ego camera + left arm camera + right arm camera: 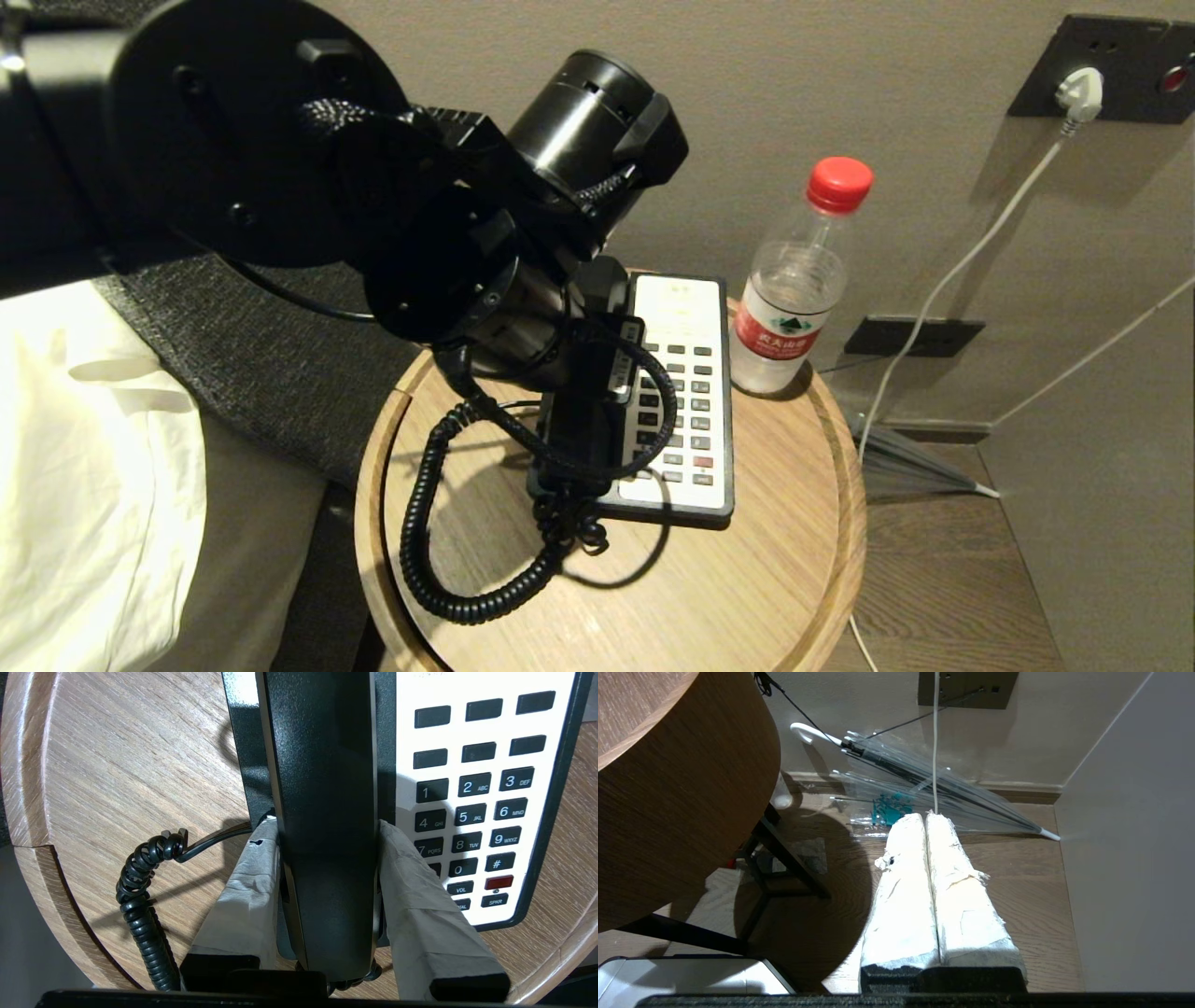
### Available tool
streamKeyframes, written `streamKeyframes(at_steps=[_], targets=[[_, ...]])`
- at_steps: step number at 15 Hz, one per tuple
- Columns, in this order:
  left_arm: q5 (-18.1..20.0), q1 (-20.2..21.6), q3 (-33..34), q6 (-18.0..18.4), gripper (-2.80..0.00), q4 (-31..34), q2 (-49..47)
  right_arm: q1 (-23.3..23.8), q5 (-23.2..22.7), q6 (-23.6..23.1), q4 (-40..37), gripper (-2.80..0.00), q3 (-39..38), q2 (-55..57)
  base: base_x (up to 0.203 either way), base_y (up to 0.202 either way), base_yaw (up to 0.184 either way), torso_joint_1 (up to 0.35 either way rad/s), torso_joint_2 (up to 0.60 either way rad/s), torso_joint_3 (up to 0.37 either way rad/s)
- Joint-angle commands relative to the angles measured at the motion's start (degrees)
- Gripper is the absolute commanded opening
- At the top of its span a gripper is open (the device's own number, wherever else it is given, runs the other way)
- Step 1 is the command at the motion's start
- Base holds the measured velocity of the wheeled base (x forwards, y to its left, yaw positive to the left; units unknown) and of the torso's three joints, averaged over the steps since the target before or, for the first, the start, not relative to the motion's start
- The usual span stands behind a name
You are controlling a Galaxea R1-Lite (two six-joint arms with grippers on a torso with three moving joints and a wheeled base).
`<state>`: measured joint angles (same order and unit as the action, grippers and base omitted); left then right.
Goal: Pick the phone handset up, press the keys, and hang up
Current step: Pick up the desk phone handset
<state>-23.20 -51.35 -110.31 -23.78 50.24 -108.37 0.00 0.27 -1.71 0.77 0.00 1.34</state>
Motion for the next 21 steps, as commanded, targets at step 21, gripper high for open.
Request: streamKeyframes(at_steps=[21], targets=[[-1.9, -0.8, 0.1, -0.2, -2.80, 1.0, 7.7, 0.0, 0.0, -0.1, 0.0, -2.80, -0.1, 0.0, 0.000, 0.000, 0.000, 0.000, 0.00, 0.000]])
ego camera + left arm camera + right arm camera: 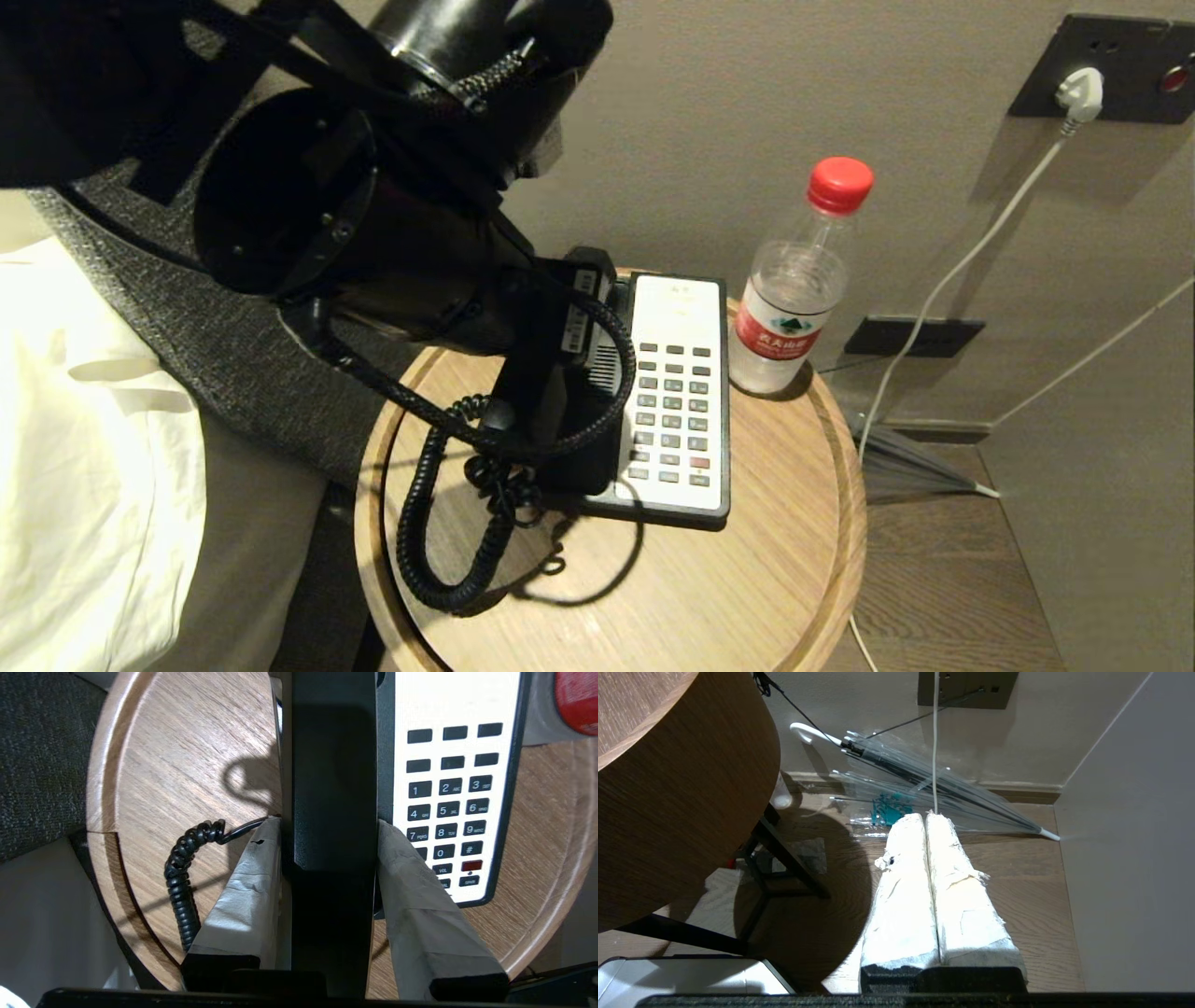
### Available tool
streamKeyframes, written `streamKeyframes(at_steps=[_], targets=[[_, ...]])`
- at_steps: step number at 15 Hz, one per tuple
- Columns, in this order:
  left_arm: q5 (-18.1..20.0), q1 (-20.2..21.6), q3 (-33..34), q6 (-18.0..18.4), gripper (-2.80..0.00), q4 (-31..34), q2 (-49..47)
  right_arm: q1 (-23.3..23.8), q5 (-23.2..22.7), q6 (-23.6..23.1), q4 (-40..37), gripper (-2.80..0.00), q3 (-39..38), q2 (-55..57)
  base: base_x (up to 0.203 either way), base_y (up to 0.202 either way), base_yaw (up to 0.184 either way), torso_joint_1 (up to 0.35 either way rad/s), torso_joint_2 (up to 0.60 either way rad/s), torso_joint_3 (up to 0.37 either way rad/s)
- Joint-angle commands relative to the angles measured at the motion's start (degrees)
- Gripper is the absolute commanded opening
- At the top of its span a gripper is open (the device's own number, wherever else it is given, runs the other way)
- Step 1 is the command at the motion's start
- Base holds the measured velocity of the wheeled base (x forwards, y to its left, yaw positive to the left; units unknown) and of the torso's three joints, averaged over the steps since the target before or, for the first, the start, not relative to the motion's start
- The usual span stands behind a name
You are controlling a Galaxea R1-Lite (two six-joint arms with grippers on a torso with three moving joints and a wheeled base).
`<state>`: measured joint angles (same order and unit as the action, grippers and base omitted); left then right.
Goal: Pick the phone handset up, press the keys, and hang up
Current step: Pick up the desk phone handset
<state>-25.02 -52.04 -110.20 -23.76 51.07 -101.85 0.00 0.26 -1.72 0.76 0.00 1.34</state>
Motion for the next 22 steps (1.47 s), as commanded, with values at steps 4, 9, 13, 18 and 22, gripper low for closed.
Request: streamKeyframes(at_steps=[4, 9, 13, 18, 22], targets=[[0.6, 0.2, 0.0, -0.6, -2.80, 0.2, 4.2, 0.0, 0.0, 0.0, 0.0, -2.80, -0.1, 0.0, 0.000, 0.000, 0.000, 0.000, 0.00, 0.000], [4.9, 1.7, 3.5, -4.7, -2.80, 0.3, 9.9, 0.0, 0.0, 0.0, 0.0, -2.80, -0.1, 0.0, 0.000, 0.000, 0.000, 0.000, 0.00, 0.000], [5.2, 1.8, 4.8, -5.1, -2.80, 0.2, 11.0, 0.0, 0.0, 0.0, 0.0, -2.80, -0.1, 0.0, 0.000, 0.000, 0.000, 0.000, 0.00, 0.000], [6.8, 2.7, 5.0, -6.5, -2.80, -0.2, 11.3, 0.0, 0.0, 0.0, 0.0, -2.80, -0.1, 0.0, 0.000, 0.000, 0.000, 0.007, 0.00, 0.001], [9.6, 3.9, 5.4, -9.4, -2.80, 0.0, 14.0, 0.0, 0.0, 0.0, 0.0, -2.80, -0.1, 0.0, 0.000, 0.000, 0.000, 0.000, 0.00, 0.000]])
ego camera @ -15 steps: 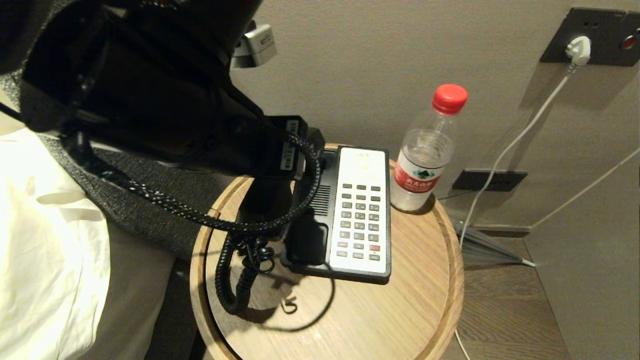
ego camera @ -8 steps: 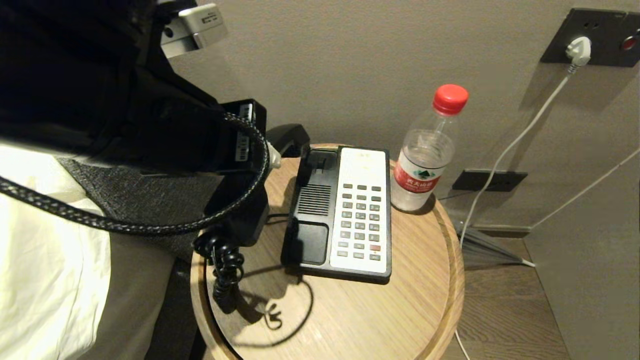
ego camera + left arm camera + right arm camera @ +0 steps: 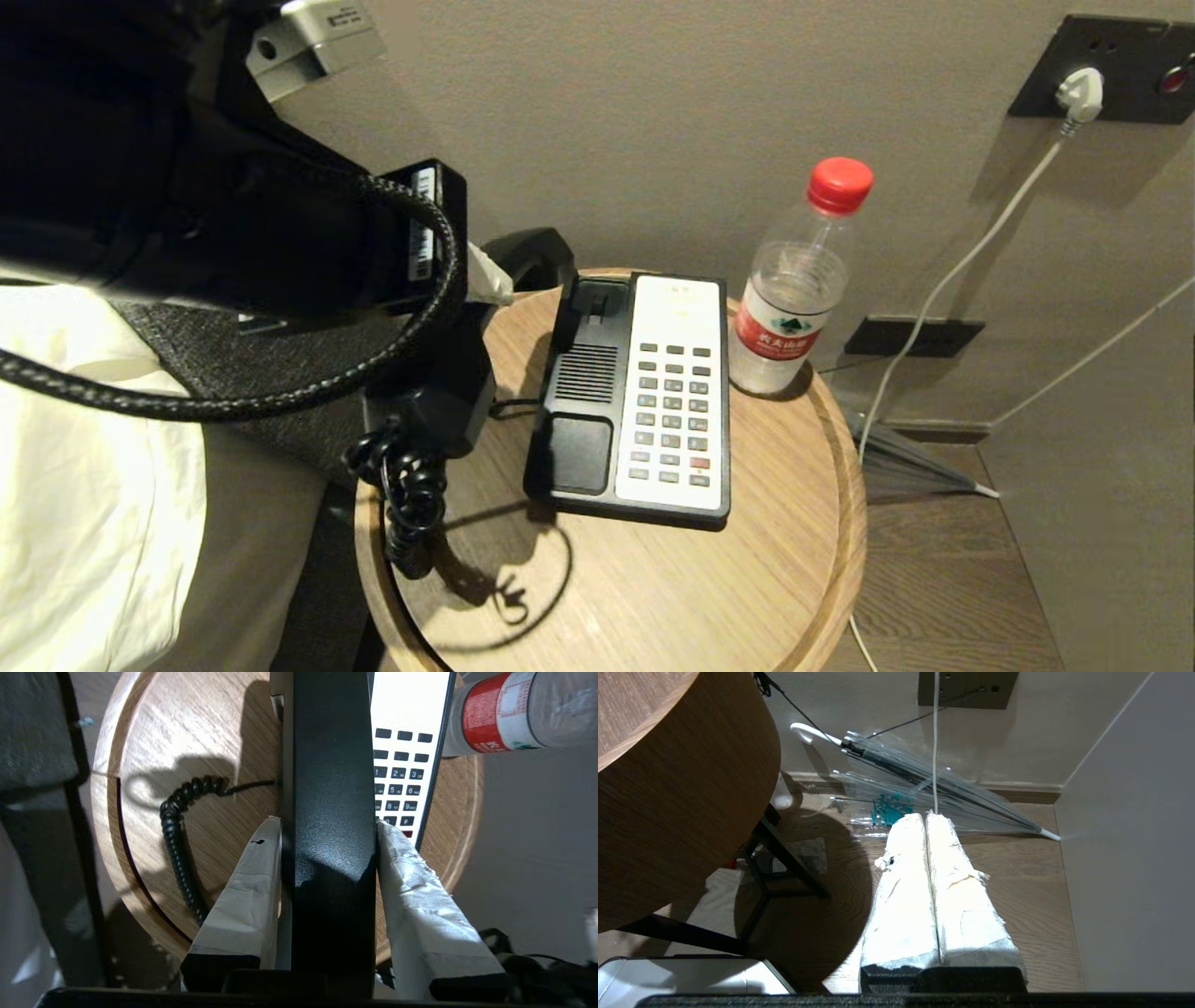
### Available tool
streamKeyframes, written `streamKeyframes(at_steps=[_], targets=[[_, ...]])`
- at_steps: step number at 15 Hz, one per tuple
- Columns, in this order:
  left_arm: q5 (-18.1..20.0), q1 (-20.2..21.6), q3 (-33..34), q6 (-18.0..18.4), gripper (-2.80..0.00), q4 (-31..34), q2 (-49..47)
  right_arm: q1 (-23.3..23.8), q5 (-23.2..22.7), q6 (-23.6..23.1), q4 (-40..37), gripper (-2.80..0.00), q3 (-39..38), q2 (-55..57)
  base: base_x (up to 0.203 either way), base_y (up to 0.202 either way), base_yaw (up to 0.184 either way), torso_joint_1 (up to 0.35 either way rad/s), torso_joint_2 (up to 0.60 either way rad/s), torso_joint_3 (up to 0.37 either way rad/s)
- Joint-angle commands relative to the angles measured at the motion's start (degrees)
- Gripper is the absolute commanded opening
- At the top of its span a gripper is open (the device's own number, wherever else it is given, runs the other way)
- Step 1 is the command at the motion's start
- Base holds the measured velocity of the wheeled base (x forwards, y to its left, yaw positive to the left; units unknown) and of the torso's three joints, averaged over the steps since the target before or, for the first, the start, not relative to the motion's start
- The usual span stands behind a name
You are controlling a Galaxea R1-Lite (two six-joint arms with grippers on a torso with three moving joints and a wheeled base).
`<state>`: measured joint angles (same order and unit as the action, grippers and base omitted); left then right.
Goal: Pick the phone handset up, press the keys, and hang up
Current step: Pick up the desk phone handset, then dial the number
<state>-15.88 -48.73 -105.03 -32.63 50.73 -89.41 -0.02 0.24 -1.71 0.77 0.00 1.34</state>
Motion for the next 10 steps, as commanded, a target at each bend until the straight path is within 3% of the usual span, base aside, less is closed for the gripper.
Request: streamKeyframes(at_steps=[1, 3, 8, 10], targets=[[1.4, 1.3, 0.4, -1.3, -2.80, 0.4, 2.4, 0.0, 0.0, -0.1, 0.0, -2.80, -0.1, 0.0, 0.000, 0.000, 0.000, 0.000, 0.00, 0.000], [3.8, 2.5, 0.9, -3.9, -2.80, 0.6, 4.2, 0.0, 0.0, -0.1, 0.0, -2.80, -0.1, 0.0, 0.000, 0.000, 0.000, 0.000, 0.00, 0.000], [5.9, 4.9, 4.9, -5.9, -2.80, 0.2, 8.3, 0.0, 0.0, 0.0, 0.0, -2.80, -0.1, 0.0, 0.000, 0.000, 0.000, 0.000, 0.00, 0.000], [9.1, 6.8, 7.4, -9.2, -2.80, 0.1, 13.0, -0.1, 0.0, 0.0, 0.0, -2.80, -0.1, 0.0, 0.000, 0.000, 0.000, 0.000, 0.00, 0.000]])
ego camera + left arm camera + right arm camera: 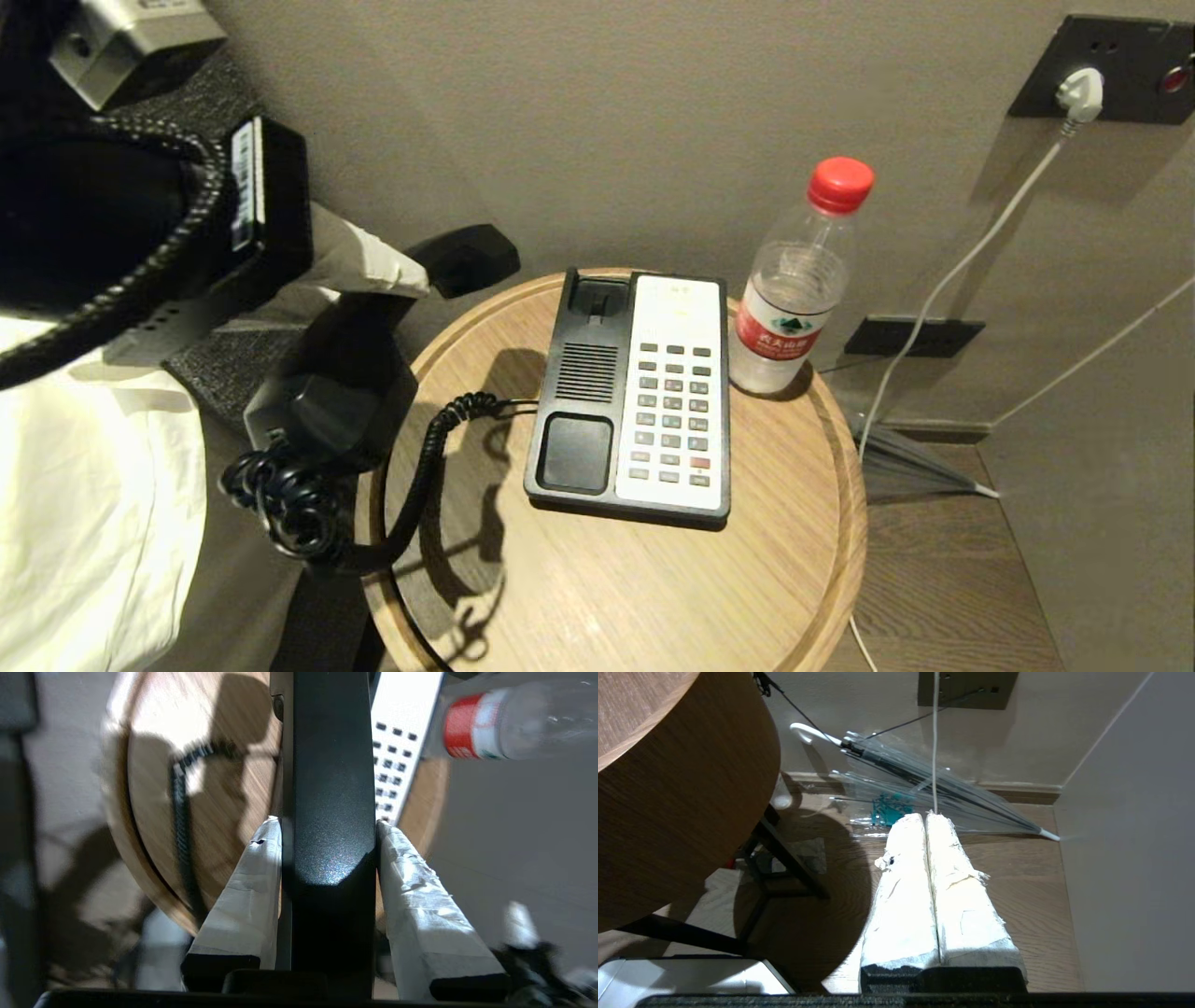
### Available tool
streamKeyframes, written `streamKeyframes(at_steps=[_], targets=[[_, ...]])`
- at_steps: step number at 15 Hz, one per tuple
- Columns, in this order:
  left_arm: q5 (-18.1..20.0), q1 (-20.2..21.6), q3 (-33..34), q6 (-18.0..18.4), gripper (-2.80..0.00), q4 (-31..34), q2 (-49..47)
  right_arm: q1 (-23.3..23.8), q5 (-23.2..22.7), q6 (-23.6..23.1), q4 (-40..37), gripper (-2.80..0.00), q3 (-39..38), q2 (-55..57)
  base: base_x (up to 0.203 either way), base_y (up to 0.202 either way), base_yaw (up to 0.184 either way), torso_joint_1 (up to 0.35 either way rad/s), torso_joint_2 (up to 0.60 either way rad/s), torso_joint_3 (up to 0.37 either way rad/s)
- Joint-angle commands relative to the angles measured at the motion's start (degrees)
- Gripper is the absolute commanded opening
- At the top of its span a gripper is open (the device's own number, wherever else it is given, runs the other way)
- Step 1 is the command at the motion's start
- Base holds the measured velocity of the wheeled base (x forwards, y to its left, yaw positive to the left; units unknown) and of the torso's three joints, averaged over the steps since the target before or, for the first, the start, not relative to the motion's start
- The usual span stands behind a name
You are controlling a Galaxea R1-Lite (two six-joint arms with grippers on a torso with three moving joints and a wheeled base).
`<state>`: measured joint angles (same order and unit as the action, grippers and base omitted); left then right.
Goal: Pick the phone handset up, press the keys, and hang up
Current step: Dial the number
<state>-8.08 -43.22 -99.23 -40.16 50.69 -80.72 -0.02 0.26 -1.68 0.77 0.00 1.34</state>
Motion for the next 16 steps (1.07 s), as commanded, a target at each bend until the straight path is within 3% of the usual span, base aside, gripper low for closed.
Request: streamKeyframes(at_steps=[1, 10, 14, 16], targets=[[2.9, 2.4, 3.1, -3.2, -2.80, 0.2, 6.8, 0.0, 0.0, 0.0, 0.0, -2.80, -0.1, 0.0, 0.000, 0.000, 0.000, 0.000, 0.00, 0.000], [7.0, 6.5, 12.9, -10.8, -2.80, -1.4, 18.2, 0.0, 0.0, -0.1, 0.0, -2.80, -0.1, 0.0, 0.000, 0.000, 0.000, 0.000, 0.00, 0.000], [6.9, 6.9, 17.4, -11.3, -2.80, -8.1, 20.6, 0.0, 0.0, -0.1, 0.0, -2.80, -0.1, 0.0, 0.000, 0.000, 0.000, 0.000, 0.00, 0.000], [6.7, 7.7, 21.9, -11.4, -2.80, -15.1, 23.0, 0.0, 0.0, -0.1, 0.0, -2.80, -0.1, 0.0, 0.000, 0.000, 0.000, 0.000, 0.00, 0.000]])
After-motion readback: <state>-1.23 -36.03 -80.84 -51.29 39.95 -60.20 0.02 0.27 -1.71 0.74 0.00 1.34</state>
